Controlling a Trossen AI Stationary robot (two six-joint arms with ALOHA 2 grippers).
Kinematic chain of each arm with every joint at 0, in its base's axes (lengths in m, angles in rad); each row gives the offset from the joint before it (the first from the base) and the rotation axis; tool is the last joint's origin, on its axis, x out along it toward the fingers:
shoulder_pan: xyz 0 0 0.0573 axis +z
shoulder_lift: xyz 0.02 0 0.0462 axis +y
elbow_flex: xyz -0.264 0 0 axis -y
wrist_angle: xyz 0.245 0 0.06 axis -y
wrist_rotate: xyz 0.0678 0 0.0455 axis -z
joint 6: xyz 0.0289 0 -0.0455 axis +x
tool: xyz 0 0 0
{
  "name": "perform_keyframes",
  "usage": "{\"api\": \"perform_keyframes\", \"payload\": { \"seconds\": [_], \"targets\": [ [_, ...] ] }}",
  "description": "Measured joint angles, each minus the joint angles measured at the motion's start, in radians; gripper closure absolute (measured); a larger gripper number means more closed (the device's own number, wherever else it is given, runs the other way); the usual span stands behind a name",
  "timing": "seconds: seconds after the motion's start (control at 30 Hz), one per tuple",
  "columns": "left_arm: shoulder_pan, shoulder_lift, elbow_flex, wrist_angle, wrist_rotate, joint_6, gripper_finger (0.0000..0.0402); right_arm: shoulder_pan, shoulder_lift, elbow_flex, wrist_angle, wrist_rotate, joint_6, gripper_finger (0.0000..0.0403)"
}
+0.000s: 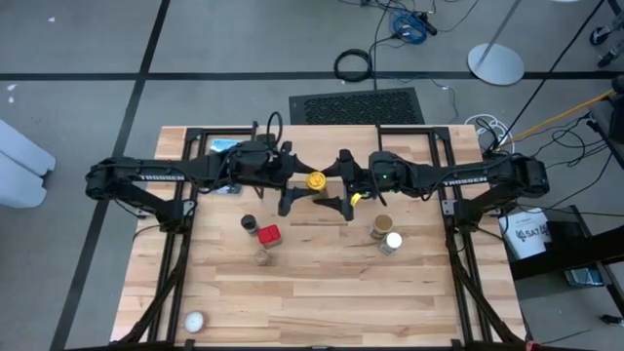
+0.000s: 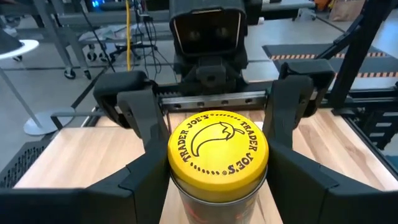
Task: Shelf spices
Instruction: Remove the yellow seasoning bottle from the shelf
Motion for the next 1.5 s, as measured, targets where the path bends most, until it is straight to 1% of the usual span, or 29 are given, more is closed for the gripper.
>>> {"api": "perform_keyframes", "payload": {
  "seconds": [0.2,0.47,0.73,0.87,0.97,1.2,1.3,1.37,1.5],
  "targets": [
    [0.000,0.000,0.000,0.023,0.008,-0.001,0.0162,0.000,0.008,0.000,0.003,-0.001,-0.011,0.0057],
    [0.000,0.000,0.000,0.024,0.011,-0.001,0.0162,0.000,0.046,0.000,0.031,0.000,-0.016,0.0122],
    [0.000,0.000,0.000,0.019,0.012,-0.001,0.0162,0.000,0.051,0.000,0.046,-0.005,-0.021,0.0179],
    [0.000,0.000,0.000,0.017,0.012,-0.001,0.0162,0.000,0.051,0.000,0.046,-0.005,-0.023,0.0201],
    [0.000,0.000,0.000,0.017,0.012,-0.001,0.0162,0.000,0.051,0.000,0.045,-0.005,-0.023,0.0203],
    [0.000,0.000,0.000,0.017,0.012,-0.001,0.0159,0.000,0.051,0.000,0.044,-0.005,-0.023,0.0196],
    [0.000,0.000,0.000,0.018,0.012,-0.001,0.0142,0.000,0.051,0.000,0.044,-0.009,-0.019,0.0197],
    [-0.001,-0.004,-0.001,0.019,0.012,-0.001,0.0123,0.000,0.051,0.000,0.039,-0.032,-0.019,0.0197],
    [-0.001,-0.006,-0.001,0.023,0.012,-0.001,0.0086,0.000,0.041,-0.001,0.022,-0.033,-0.019,0.0197]
  ]
}}
